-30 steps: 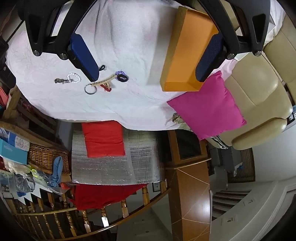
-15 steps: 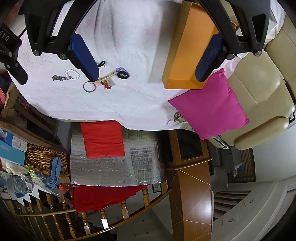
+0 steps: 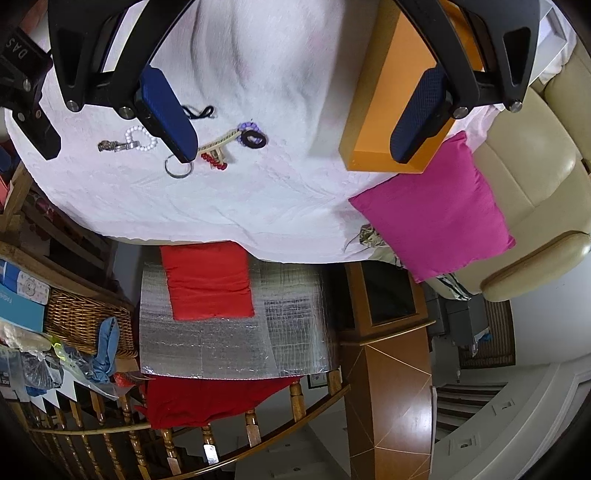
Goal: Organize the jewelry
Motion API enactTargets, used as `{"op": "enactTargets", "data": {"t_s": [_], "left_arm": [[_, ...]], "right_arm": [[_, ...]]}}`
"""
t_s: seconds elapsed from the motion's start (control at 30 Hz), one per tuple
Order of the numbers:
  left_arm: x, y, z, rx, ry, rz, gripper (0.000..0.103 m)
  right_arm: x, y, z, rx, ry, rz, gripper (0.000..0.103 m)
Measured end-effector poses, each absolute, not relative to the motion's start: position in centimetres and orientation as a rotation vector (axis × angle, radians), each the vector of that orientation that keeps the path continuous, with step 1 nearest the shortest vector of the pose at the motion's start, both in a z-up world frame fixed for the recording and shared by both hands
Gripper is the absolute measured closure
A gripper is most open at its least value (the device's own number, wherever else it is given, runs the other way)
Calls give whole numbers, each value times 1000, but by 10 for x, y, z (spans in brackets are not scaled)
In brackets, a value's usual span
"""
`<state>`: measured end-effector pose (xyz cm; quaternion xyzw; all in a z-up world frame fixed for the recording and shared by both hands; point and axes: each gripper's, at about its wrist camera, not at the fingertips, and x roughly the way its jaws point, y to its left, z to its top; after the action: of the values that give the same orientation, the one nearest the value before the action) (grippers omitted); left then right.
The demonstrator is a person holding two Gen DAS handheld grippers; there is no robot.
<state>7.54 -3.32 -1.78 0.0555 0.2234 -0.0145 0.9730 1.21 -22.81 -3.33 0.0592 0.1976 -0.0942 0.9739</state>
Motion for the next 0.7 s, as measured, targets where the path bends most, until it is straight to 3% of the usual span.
{"op": "enactTargets", "data": {"t_s": [0.37,0.7], "left_arm": [[143,-60,-60,113,472,-12,0],[139,-61,-80,166,501,-7,0]], "right_arm": [[60,-251,-77,140,446,-188,0],[65,-247,-88,126,486,-146,0]]}}
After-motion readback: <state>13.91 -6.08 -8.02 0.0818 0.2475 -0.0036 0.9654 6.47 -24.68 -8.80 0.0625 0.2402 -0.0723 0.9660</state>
